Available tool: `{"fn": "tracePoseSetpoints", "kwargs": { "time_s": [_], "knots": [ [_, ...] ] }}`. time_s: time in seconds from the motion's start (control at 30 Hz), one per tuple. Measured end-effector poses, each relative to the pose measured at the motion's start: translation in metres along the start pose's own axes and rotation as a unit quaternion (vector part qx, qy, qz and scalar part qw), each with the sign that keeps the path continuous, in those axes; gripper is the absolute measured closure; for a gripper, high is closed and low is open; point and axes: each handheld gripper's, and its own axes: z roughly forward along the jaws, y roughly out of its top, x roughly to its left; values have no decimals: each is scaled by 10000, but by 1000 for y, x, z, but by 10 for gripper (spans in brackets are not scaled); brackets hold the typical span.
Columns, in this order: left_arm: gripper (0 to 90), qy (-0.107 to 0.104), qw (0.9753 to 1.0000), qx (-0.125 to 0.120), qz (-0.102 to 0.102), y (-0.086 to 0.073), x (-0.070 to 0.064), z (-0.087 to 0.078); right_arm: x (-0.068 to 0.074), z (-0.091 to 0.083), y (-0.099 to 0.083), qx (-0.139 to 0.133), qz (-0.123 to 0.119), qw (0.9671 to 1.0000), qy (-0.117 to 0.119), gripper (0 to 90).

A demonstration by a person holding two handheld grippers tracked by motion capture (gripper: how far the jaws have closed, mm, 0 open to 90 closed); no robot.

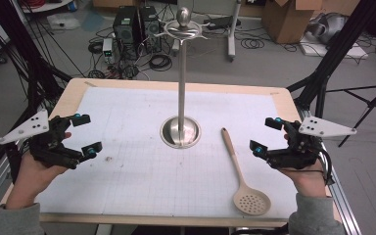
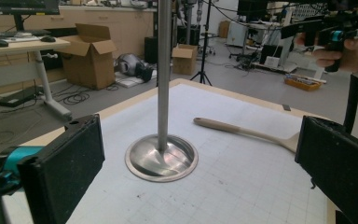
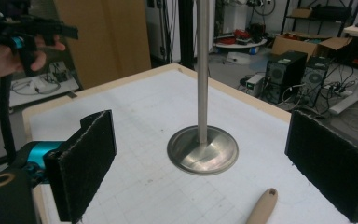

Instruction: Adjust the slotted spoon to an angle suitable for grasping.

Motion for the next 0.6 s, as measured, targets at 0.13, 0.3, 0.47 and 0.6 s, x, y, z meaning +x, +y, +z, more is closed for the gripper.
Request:
{"fn": "tracePoseSetpoints", "kwargs": {
  "time_s": [0.13,0.3,0.47,0.6],
  "knots": [
    [18,-79,10000,-24,-3,0,-3,3,0,4,-1,75,-3,9999,-114,74],
    [17,-238,9995,-192,-7,2,-5,5,-1,5,-3,44,-17,10000,-76,74],
    [17,-204,9996,-205,-42,2,-4,4,-5,6,-7,49,65,9999,-58,74],
    [18,-274,9993,-215,-116,2,-5,5,-7,8,-10,82,175,9998,-79,74]
  ]
}}
